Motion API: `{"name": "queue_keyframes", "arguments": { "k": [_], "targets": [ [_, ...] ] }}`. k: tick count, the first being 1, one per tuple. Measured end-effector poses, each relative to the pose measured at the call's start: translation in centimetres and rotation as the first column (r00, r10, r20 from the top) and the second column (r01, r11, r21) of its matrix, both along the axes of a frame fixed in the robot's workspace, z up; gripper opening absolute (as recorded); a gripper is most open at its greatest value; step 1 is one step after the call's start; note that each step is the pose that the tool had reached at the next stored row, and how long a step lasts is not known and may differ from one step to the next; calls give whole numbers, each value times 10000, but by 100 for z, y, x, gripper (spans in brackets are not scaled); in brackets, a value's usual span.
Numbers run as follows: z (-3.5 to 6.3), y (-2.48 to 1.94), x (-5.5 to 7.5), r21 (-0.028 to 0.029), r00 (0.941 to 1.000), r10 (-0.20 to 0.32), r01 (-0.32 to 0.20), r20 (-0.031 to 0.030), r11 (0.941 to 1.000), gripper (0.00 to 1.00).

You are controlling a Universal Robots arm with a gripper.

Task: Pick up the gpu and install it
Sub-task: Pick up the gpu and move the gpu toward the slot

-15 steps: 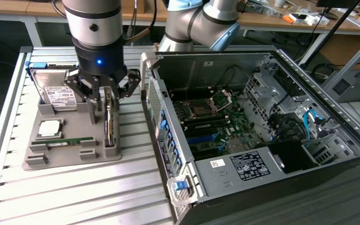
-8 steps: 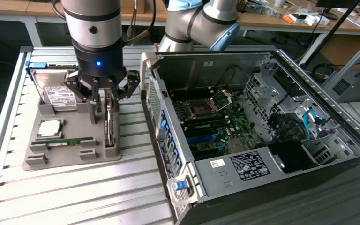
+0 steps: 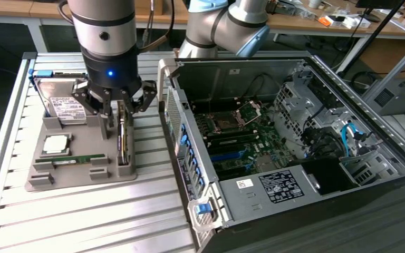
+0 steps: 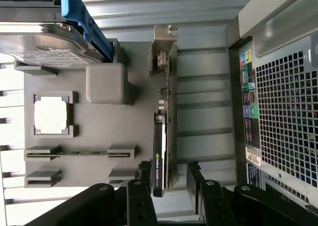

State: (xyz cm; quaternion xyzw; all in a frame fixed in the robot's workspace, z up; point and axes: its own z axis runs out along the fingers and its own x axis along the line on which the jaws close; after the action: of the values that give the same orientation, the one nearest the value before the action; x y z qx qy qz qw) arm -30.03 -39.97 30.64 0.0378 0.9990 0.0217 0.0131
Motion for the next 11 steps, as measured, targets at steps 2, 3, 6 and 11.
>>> {"name": "queue_keyframes", "arguments": {
  "k": [2, 3, 6, 11],
  "targets": [
    [-8, 0, -2, -1, 10000, 0, 0, -1, 10000, 42],
    [-18, 0, -3, 0, 10000, 0, 0, 0, 10000, 42],
    [-34, 0, -5, -1, 10000, 0, 0, -1, 10000, 42],
    [-63, 0, -9, -1, 10000, 0, 0, 0, 10000, 42]
  ]
}}
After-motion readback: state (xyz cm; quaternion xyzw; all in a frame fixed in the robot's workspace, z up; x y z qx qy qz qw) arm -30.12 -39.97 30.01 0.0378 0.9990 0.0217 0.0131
